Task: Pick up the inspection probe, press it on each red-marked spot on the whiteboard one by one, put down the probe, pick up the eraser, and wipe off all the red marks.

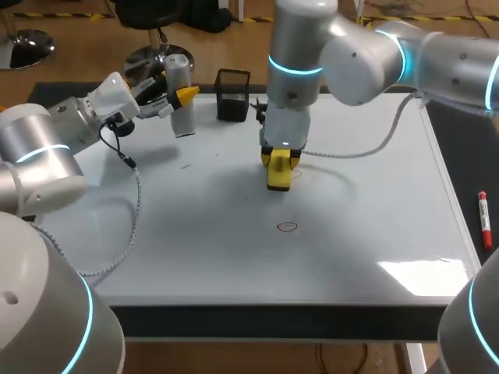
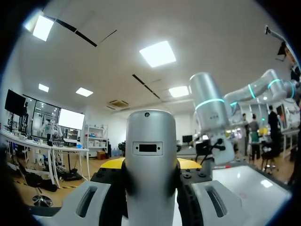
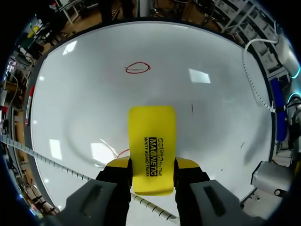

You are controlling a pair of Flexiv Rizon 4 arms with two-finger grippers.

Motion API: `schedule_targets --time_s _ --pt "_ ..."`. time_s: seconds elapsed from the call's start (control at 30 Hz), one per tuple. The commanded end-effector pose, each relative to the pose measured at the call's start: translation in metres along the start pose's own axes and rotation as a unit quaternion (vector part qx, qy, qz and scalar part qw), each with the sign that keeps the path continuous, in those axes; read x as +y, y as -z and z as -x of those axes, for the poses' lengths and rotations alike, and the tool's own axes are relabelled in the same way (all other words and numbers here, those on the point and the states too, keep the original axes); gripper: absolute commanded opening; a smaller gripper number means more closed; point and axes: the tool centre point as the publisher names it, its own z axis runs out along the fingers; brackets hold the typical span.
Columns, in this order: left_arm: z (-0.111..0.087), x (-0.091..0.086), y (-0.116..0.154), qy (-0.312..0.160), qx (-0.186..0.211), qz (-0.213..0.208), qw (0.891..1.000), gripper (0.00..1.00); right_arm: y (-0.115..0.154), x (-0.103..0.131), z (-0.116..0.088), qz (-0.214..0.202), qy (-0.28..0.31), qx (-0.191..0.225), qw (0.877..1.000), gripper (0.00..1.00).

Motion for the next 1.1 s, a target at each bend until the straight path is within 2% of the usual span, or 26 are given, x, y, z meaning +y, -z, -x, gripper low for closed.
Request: schedule_targets --time_s 0.03,0.3,0.7,1.1 --pt "0.0 0.0 -0.001 -0.001 0.0 -0.001 1.0 0.0 -0.005 -0.005 0.008 0.006 0.007 0.008 1.0 0.0" --pt "0.0 0.0 -0.001 -0.001 0.0 -0.001 1.0 0.0 -0.014 -0.006 0.011 0.012 0.018 0.02 1.0 0.0" --pt "0.0 0.0 -0.001 -0.001 0.0 -0.001 1.0 0.0 -0.034 -0.004 0.001 0.035 0.017 0.034 0.999 0.0" --pt "0.0 0.0 -0.001 -0.001 0.0 -0.001 1.0 0.0 -0.04 -0.006 -0.023 0.039 -0.004 0.045 0.998 0.0"
